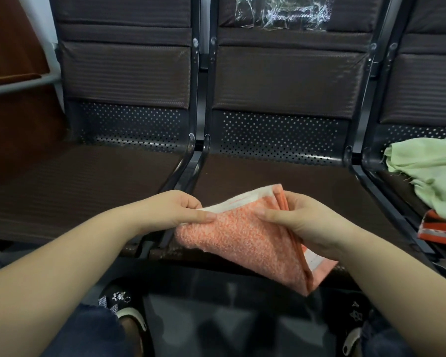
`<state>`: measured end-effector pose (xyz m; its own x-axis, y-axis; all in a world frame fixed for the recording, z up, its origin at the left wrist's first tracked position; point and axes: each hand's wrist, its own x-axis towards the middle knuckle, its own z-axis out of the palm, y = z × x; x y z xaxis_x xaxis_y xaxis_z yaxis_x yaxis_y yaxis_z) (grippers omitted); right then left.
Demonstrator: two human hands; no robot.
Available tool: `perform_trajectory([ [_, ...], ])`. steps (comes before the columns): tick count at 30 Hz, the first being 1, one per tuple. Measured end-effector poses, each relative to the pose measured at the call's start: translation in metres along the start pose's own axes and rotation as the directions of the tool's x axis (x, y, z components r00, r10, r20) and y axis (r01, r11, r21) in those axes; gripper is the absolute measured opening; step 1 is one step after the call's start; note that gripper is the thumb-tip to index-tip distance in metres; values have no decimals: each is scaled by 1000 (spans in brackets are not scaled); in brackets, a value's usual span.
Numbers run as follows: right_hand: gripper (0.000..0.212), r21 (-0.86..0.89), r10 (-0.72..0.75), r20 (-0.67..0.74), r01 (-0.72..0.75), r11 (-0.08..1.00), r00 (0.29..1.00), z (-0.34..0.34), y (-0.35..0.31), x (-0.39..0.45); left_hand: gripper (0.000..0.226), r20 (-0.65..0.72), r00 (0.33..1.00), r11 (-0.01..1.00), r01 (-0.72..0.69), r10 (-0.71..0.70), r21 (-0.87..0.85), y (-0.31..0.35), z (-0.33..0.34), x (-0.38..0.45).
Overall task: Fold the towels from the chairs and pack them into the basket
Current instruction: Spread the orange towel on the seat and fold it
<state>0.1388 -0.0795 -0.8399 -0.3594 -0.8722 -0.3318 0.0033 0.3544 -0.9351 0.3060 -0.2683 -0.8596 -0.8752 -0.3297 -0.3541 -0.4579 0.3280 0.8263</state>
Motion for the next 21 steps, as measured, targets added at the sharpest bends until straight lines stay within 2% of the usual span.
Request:
perform_trajectory([
  [2,68,-139,-44,-80,32,990,996,-1,-2,-2,62,12,1000,1000,-11,11,-3,5,3,4],
  [6,17,-351,-122,-169,56,935,978,-17,-6,-9,63,-11,999,998,-52,52,-41,9,1,16],
  [9,9,-433,-130,-185,38,901,974,-31,-11,-16,60,6,992,984,-124,126,-129,13,1,24],
  [12,9,-445,-93,-210,-10,896,973,-49,-12,-21,79,54,990,968,-115,130,-223,14,4,35],
  [15,11,-432,-70,-245,-44,901,967,-71,-9,-22,82,125,991,989,-32,50,-143,20,11,46],
  [16,12,-424,-63,-265,-58,904,962,-78,-6,-21,77,120,992,995,-21,33,-99,23,14,51],
  [19,10,-323,-8,-309,-97,941,951,-99,3,-15,44,6,1000,996,-20,20,-83,31,28,69],
  [21,10,-306,58,-324,-163,938,944,-111,9,-11,45,-76,997,997,-28,22,-77,35,37,81],
])
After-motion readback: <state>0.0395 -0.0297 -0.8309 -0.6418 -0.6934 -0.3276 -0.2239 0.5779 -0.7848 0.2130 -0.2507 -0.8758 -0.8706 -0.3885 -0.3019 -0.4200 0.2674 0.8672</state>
